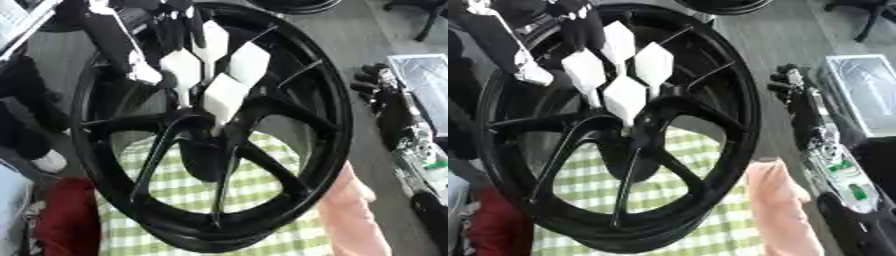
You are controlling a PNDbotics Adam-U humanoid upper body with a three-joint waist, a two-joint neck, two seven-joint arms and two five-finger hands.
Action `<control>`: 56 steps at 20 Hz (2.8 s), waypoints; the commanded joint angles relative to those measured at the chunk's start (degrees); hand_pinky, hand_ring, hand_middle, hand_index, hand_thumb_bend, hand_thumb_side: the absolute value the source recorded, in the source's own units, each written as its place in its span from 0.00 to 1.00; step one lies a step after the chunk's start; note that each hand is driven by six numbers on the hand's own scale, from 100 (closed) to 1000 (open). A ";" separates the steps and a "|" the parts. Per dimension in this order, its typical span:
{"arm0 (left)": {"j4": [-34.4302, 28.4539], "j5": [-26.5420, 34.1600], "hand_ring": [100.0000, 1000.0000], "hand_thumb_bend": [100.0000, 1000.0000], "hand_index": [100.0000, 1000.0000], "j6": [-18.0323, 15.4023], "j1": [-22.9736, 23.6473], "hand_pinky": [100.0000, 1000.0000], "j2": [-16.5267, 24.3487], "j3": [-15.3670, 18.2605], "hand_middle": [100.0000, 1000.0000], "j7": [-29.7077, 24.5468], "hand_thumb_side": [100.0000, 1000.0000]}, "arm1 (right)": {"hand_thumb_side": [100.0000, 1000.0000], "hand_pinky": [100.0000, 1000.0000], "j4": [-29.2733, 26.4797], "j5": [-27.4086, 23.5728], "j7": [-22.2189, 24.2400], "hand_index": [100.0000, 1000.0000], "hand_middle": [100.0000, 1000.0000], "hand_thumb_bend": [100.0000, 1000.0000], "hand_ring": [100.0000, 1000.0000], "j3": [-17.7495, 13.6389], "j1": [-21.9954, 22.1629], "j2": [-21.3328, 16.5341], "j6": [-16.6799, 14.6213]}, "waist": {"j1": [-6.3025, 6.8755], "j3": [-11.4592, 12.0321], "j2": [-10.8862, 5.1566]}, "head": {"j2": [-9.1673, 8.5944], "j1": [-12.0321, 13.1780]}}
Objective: Pull the pin out of the wheel hub.
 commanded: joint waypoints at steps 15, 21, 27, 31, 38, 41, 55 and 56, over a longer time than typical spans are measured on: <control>-1.78 -1.93 0.76 0.33 0.74 -0.47 -1.58 0.70 1.35 2.50 0.72 -0.21 0.00 | 0.77 0.95 -0.11 0.16 0.46 0.80 0.72 0.00 0.78 -0.21 -0.25 -0.53 -0.07 | -0.29 -0.06 -0.54 | -0.21 -0.51; -1.36 -2.38 0.75 0.32 0.74 -0.64 -1.27 0.69 1.13 2.33 0.71 -0.21 0.01 | 0.77 0.95 -0.17 0.16 0.50 0.80 0.72 0.00 0.78 -0.23 -0.30 -0.48 -0.08 | -0.39 -0.18 -0.38 | -0.34 -0.56; 0.27 -3.34 0.75 0.32 0.75 -1.18 -0.77 0.69 0.59 1.62 0.74 -0.21 0.01 | 0.77 0.95 -0.21 0.15 0.45 0.80 0.72 0.00 0.78 -0.28 -0.38 -0.35 -0.11 | -0.48 -0.32 -0.17 | -0.35 -0.60; 1.25 -4.17 0.75 0.31 0.75 -1.81 -0.64 0.69 0.21 1.62 0.75 -0.21 0.00 | 0.77 0.95 -0.22 0.16 0.43 0.80 0.72 0.00 0.78 -0.28 -0.40 -0.26 -0.12 | -0.55 -0.35 -0.06 | -0.37 -0.56; 2.76 -5.57 0.77 0.32 0.75 -3.01 -0.37 0.70 -0.28 1.78 0.77 -0.21 0.00 | 0.77 0.95 -0.23 0.18 0.42 0.80 0.72 0.00 0.78 -0.28 -0.39 -0.15 -0.12 | -0.62 -0.45 0.08 | -0.44 -0.70; 3.04 -5.68 0.78 0.32 0.75 -3.29 -0.47 0.70 -0.54 2.09 0.79 -0.21 0.00 | 0.77 0.95 -0.21 0.21 0.41 0.80 0.72 0.00 0.78 -0.26 -0.41 -0.06 -0.10 | -0.66 -0.53 0.18 | -0.42 -0.73; 3.60 -7.69 0.75 0.31 0.76 -4.76 -0.56 0.68 -1.27 2.71 0.75 -0.21 0.00 | 0.78 0.95 -0.18 0.38 0.53 0.80 0.72 0.00 0.78 -0.14 -0.70 0.23 -0.03 | -0.86 -0.64 0.88 | -0.44 -0.84; 3.73 -7.60 0.72 0.31 0.76 -4.68 -0.55 0.66 -1.32 2.68 0.74 -0.21 0.00 | 0.78 0.95 -0.18 0.40 0.54 0.80 0.72 0.00 0.78 -0.13 -0.72 0.26 -0.02 | -0.90 -0.63 0.94 | -0.38 -0.84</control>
